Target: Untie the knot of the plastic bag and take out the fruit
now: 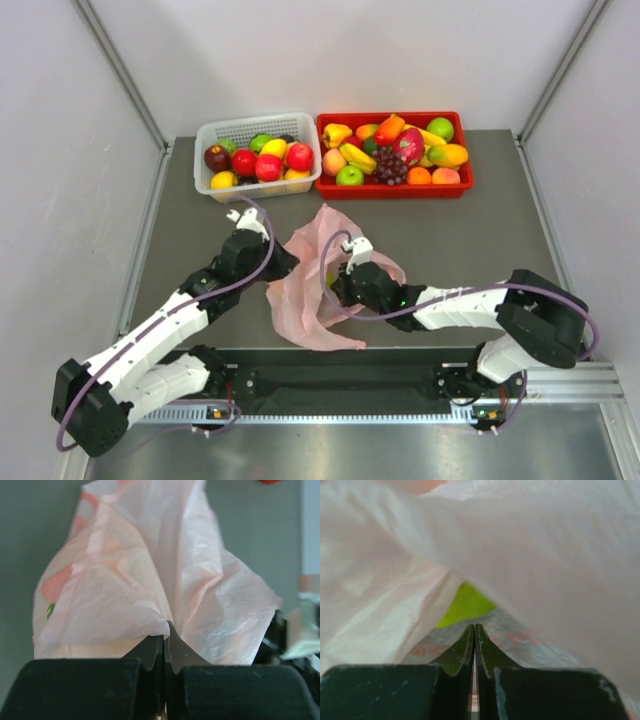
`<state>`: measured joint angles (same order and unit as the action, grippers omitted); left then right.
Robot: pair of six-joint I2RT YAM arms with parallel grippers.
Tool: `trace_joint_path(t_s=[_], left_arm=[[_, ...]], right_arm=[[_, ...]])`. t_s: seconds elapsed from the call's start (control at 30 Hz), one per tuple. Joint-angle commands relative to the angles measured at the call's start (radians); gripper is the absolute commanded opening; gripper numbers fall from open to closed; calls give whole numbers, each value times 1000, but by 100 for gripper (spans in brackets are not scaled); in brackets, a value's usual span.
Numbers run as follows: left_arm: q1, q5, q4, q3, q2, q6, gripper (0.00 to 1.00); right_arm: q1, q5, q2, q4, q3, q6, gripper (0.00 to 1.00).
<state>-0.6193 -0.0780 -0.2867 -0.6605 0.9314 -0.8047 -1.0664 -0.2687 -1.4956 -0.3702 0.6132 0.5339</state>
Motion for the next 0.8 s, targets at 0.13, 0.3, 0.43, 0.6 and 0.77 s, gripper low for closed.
trace_joint_path(t_s=[0.13,0.3,0.43,0.6,0.77], left_arm=[[-40,228,204,-113,59,3,0],[-48,204,187,-79,28,-2,0],[-46,98,91,-27,-20,12,0],[-48,0,12,67,-74,19,0],[-48,-22,15,124,-91,19,0]], right_arm=[[36,-104,130,5,-43,15,0],[48,-130,173,40,-52,5,0],[49,-148,186,66,-53,-3,5],[52,-178,195,88,-52,-23,16],[54,-198,193,122,-43,-51,55]])
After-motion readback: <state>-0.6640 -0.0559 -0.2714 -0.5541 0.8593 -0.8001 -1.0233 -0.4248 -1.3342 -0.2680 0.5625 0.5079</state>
